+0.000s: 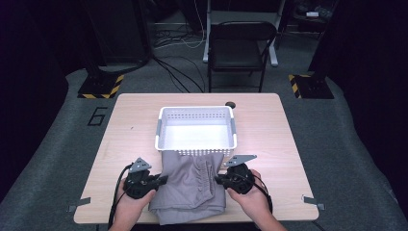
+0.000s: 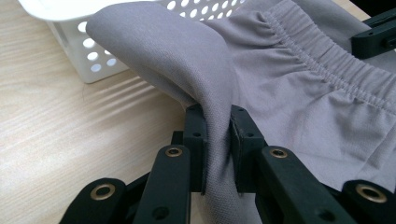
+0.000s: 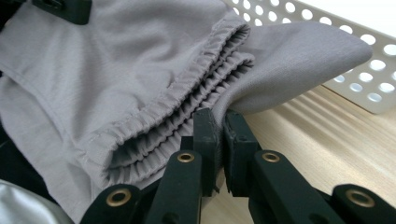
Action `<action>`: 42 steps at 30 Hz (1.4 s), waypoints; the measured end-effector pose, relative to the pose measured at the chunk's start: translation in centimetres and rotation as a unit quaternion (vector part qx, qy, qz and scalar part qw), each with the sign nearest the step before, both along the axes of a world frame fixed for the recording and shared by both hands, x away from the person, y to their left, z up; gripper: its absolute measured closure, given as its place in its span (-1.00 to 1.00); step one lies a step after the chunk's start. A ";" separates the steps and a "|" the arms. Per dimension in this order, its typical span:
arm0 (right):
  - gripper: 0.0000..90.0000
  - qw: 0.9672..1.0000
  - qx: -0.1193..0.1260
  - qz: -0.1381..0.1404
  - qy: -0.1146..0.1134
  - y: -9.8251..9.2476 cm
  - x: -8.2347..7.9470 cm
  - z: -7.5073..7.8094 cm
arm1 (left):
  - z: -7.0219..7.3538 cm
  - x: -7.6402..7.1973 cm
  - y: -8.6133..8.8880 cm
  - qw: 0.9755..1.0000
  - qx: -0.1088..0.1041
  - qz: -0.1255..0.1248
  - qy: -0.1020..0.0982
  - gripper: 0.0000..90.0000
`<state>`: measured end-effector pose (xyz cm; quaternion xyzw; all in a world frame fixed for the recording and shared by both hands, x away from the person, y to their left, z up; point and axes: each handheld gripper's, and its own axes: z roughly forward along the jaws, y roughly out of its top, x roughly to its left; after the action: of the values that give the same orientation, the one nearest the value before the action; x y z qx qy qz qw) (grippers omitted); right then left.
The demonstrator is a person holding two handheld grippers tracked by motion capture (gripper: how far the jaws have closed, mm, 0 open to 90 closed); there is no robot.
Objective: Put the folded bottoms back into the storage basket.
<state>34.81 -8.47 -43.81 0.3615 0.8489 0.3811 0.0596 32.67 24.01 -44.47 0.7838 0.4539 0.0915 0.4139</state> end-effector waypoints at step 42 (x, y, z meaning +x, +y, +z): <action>0.89 0.999 0.014 0.030 -0.041 -0.7 -0.5 6.3 | 5.5 0.1 0.4 0.999 -0.008 -0.020 -0.026 0.75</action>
<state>34.33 -9.13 -37.52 0.3203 0.8507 0.4095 0.0775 32.76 24.44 -38.94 0.7869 0.4279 0.0999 0.4332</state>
